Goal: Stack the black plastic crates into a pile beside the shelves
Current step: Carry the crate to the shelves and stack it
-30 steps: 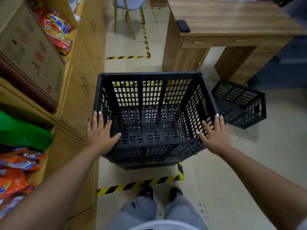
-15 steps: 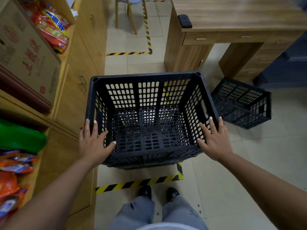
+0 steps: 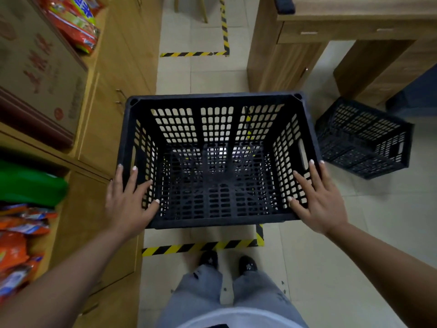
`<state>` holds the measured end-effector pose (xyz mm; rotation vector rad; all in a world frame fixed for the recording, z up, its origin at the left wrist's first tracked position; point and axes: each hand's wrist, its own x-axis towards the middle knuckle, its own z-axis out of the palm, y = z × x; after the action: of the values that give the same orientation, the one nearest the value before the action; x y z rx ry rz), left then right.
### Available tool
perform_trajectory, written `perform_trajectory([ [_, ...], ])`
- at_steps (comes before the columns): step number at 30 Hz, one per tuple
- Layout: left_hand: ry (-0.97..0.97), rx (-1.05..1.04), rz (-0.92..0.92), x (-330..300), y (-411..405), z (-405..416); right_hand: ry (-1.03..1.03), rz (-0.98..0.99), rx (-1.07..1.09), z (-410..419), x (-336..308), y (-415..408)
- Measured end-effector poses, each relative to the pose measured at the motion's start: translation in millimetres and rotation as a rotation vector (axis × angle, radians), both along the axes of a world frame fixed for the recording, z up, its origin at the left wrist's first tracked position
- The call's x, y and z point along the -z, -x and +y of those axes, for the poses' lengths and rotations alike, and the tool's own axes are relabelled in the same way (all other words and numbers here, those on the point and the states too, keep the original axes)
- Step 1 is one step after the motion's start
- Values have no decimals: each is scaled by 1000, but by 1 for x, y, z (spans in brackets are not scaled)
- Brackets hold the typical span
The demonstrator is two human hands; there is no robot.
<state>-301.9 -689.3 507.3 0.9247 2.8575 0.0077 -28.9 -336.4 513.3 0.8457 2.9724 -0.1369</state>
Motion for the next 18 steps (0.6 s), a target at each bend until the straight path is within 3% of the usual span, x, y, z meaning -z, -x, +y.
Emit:
perform_trajectory([
  [10,6,-14,-26,-7,-1,1,-17,44,-58,0,0,-3],
  [18,118,97,24,-8,-1,1,-1,-84,-147,0,-5,0],
])
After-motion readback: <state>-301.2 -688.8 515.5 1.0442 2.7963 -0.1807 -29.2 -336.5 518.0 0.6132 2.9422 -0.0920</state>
